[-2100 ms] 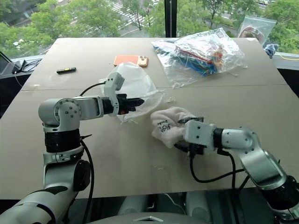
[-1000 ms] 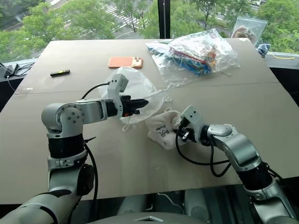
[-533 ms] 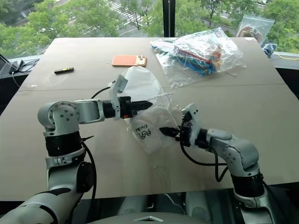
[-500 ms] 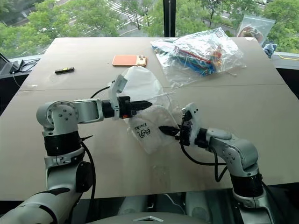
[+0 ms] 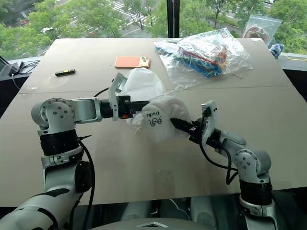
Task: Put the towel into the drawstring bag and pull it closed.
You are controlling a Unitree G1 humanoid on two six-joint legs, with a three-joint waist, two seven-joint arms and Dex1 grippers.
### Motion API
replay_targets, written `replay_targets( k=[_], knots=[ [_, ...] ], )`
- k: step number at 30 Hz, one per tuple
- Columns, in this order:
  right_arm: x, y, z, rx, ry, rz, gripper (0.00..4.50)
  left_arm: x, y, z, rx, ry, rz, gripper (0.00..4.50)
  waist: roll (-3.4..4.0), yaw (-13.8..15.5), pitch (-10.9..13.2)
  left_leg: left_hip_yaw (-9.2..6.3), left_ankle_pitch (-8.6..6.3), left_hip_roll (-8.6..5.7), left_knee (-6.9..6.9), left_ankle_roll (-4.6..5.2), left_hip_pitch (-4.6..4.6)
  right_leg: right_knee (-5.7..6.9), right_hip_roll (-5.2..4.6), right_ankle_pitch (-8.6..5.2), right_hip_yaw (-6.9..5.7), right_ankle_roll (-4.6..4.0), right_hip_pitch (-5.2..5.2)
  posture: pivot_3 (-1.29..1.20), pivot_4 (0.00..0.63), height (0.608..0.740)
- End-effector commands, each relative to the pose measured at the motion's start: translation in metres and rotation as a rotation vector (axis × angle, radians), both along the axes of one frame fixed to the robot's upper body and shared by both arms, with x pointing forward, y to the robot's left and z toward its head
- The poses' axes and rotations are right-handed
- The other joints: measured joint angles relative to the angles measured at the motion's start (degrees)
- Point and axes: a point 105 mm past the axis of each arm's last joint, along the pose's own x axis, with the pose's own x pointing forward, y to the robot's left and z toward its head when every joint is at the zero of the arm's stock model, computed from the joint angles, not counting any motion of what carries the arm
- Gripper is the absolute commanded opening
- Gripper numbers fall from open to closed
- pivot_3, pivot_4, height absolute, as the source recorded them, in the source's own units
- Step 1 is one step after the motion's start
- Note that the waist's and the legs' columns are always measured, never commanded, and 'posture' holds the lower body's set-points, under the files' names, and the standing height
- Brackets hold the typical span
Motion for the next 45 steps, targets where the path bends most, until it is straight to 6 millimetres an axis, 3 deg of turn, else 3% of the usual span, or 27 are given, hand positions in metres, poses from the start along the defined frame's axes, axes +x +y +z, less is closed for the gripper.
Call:
replay_targets(
  k=[1,3,9,15,21,25,31,33,36,42,45],
  knots=[
    [0.002,-0.001,0.010,0.052,-0.045,-0.033,0.05,0.005,0.004,0.010,-0.090,0.005,0.031,0.00,0.00,0.03,0.00,0.00,0.00,0.00,0.00,0.00,0.00,0.00,0.00,0.00,0.00,0.00,0.00,0.00,0.150,0.740],
    [0.003,0.003,0.006,0.048,-0.042,-0.047,0.05,0.006,0.003,0.014,-0.128,0.007,0.030,0.00,-0.01,0.03,0.01,0.00,0.00,-0.01,0.00,0.00,-0.01,-0.01,-0.01,0.00,0.00,0.00,0.00,0.00,0.150,0.740],
    [0.011,0.016,-0.026,-0.177,-0.081,-0.098,0.05,0.007,0.002,0.019,-0.210,0.063,0.010,0.00,0.00,0.01,0.01,0.00,0.05,-0.01,0.00,-0.08,-0.02,-0.02,-0.03,0.00,0.00,0.00,-0.01,0.00,0.150,0.740],
    [0.026,0.016,-0.052,-0.370,-0.091,-0.156,0.05,0.005,0.000,0.016,-0.155,0.072,0.017,0.00,-0.01,-0.02,0.01,0.00,0.14,-0.02,0.00,-0.25,-0.02,-0.02,-0.06,0.00,0.00,0.00,-0.01,0.00,0.150,0.740],
    [0.033,0.024,-0.040,-0.355,-0.013,-0.162,0.05,-0.005,-0.008,0.016,-0.058,0.004,-0.011,0.00,0.00,0.00,0.02,0.00,0.16,-0.02,0.00,-0.29,-0.01,-0.01,-0.10,0.00,0.00,-0.01,-0.01,0.00,0.150,0.740],
    [0.032,0.035,-0.012,-0.358,-0.100,-0.123,0.05,-0.015,-0.016,0.012,0.021,-0.033,-0.058,0.00,0.02,0.02,0.03,0.00,0.16,-0.03,-0.01,-0.30,-0.02,-0.02,-0.26,0.01,-0.01,-0.01,-0.01,0.00,0.150,0.740],
    [0.030,0.047,-0.005,-0.509,-0.187,-0.058,0.05,-0.022,-0.027,0.011,0.041,-0.066,-0.094,0.00,0.04,0.06,0.04,-0.02,0.16,-0.14,-0.04,-0.29,-0.02,-0.03,-0.21,0.00,-0.04,-0.01,-0.01,0.00,0.150,0.740],
    [0.031,0.052,-0.003,-0.485,-0.165,-0.047,0.05,-0.023,-0.029,0.009,0.042,-0.067,-0.102,0.00,0.04,0.01,0.04,-0.02,0.16,-0.15,-0.07,-0.29,-0.02,-0.03,-0.21,0.00,-0.05,-0.01,-0.01,0.00,0.150,0.740],
    [0.051,0.054,0.005,-0.267,-0.041,-0.124,0.05,-0.031,-0.031,0.004,0.029,-0.049,-0.140,0.00,0.03,-0.28,0.04,-0.01,0.16,-0.14,-0.16,-0.29,0.01,-0.04,-0.17,0.00,0.01,-0.01,-0.04,0.00,0.150,0.740],
    [0.080,0.036,0.018,0.164,0.183,-0.207,0.05,-0.040,-0.016,-0.015,0.056,0.003,-0.111,0.00,0.06,0.10,0.06,-0.01,0.16,-0.15,-0.23,-0.29,-0.02,-0.09,-0.23,0.01,-0.01,-0.01,-0.06,0.00,0.150,0.740],
    [0.083,0.035,0.018,0.244,0.220,-0.206,0.05,-0.035,-0.014,-0.012,0.033,0.003,-0.085,0.00,0.07,0.11,0.06,-0.02,0.16,-0.21,-0.25,-0.28,-0.06,-0.15,-0.27,0.01,-0.03,-0.01,-0.06,0.00,0.150,0.740]
  ],
)
